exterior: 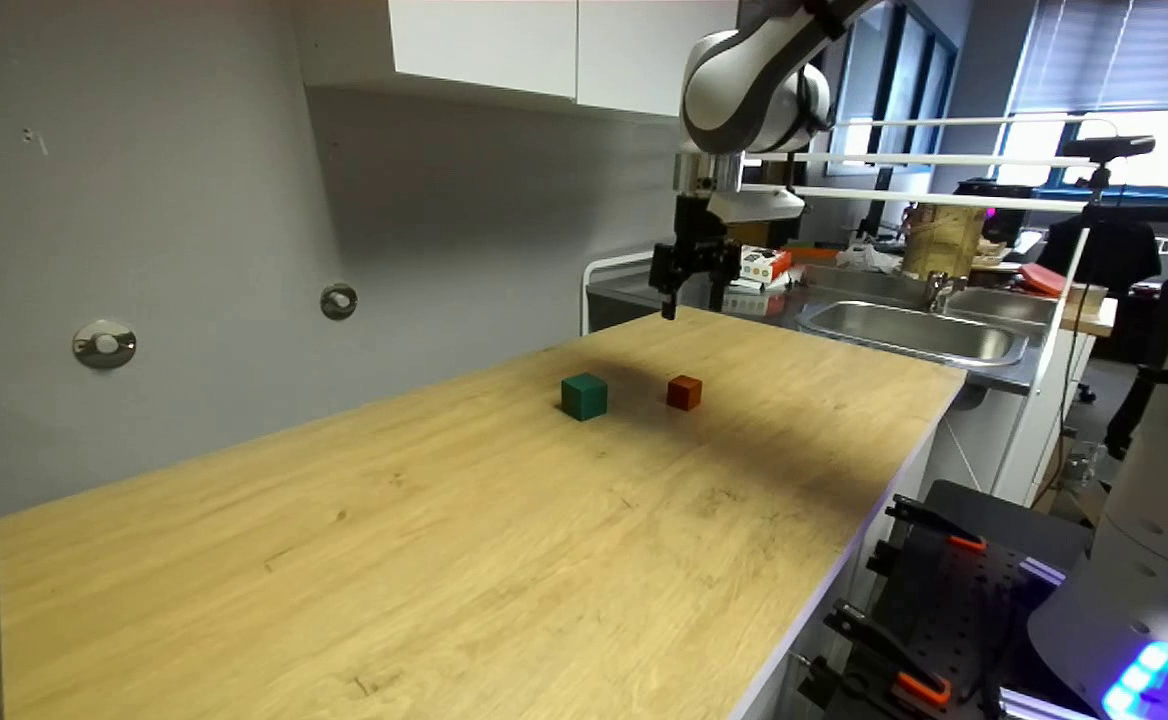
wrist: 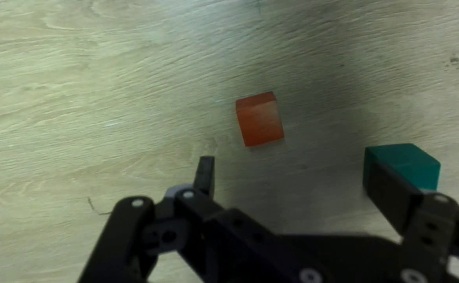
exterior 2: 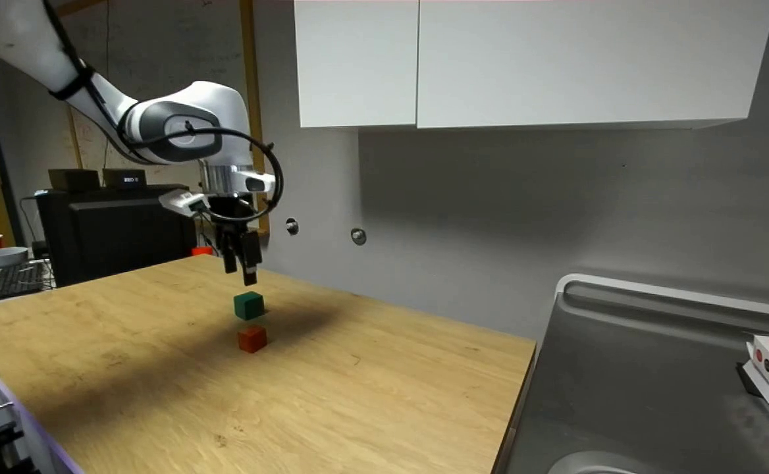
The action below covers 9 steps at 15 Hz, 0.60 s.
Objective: Put the orange block on top of the green block
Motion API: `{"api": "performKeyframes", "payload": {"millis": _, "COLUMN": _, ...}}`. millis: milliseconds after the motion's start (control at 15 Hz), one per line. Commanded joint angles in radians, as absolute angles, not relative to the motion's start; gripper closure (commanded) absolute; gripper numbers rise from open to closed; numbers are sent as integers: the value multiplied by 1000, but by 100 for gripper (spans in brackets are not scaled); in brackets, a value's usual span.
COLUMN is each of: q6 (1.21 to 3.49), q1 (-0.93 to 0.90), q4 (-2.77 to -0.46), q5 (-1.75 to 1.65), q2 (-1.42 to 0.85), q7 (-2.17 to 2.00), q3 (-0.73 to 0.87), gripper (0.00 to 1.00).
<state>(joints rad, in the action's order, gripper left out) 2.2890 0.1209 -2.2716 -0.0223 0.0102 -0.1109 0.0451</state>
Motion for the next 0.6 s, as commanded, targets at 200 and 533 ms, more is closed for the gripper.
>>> {"api": "performKeyframes", "payload": {"millis": 200, "q6": 2245, "q1": 111, "q4": -2134, "q5": 108, "q2": -204, "q7": 14, "q3": 52, "gripper": 0}}
{"api": "performKeyframes", "payload": {"millis": 533, "q6": 2194, "q1": 136, "q4": -2064, "q5": 137, "q2": -321, "q7": 62, "q3": 56, "gripper": 0}}
